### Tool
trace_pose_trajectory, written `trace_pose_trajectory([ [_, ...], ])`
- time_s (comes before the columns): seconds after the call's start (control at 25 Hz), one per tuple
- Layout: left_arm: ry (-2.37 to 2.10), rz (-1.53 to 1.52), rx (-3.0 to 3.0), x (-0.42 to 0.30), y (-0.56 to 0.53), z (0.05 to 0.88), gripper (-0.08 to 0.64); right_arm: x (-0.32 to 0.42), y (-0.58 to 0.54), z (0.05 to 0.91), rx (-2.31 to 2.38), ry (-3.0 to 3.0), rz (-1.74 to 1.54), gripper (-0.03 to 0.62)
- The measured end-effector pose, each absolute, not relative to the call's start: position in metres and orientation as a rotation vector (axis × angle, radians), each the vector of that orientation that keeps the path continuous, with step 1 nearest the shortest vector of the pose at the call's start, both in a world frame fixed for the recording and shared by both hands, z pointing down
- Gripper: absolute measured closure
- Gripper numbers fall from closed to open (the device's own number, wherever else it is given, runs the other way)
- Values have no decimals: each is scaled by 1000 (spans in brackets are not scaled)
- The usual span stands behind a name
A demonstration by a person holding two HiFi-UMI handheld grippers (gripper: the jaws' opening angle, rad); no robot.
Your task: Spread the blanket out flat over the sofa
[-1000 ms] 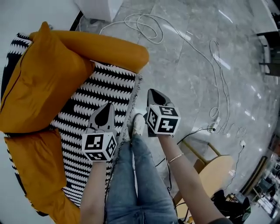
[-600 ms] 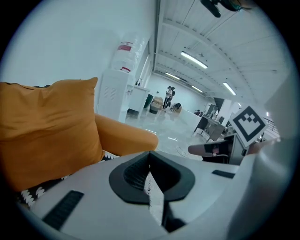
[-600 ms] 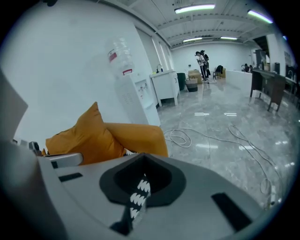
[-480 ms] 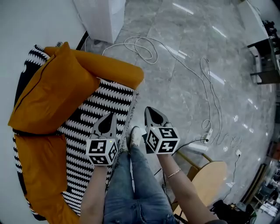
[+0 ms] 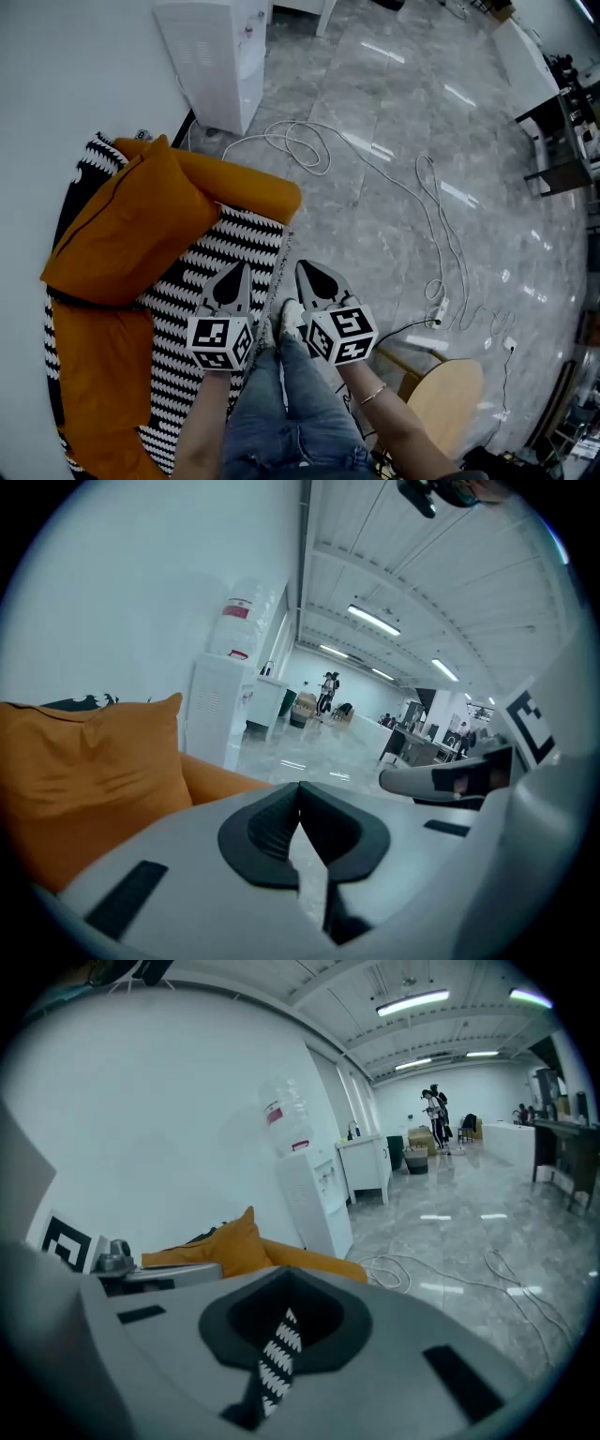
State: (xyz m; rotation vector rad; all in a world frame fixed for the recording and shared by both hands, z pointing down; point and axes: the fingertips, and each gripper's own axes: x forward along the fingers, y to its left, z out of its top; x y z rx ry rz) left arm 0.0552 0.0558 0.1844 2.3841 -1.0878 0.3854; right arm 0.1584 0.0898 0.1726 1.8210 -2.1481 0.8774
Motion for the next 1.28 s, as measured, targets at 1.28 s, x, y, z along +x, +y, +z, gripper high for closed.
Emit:
trace_pose_trajectory([
  [1.28, -1162, 114, 2643, 23, 132, 8, 543, 139, 164, -21, 1955, -2414, 395, 583],
])
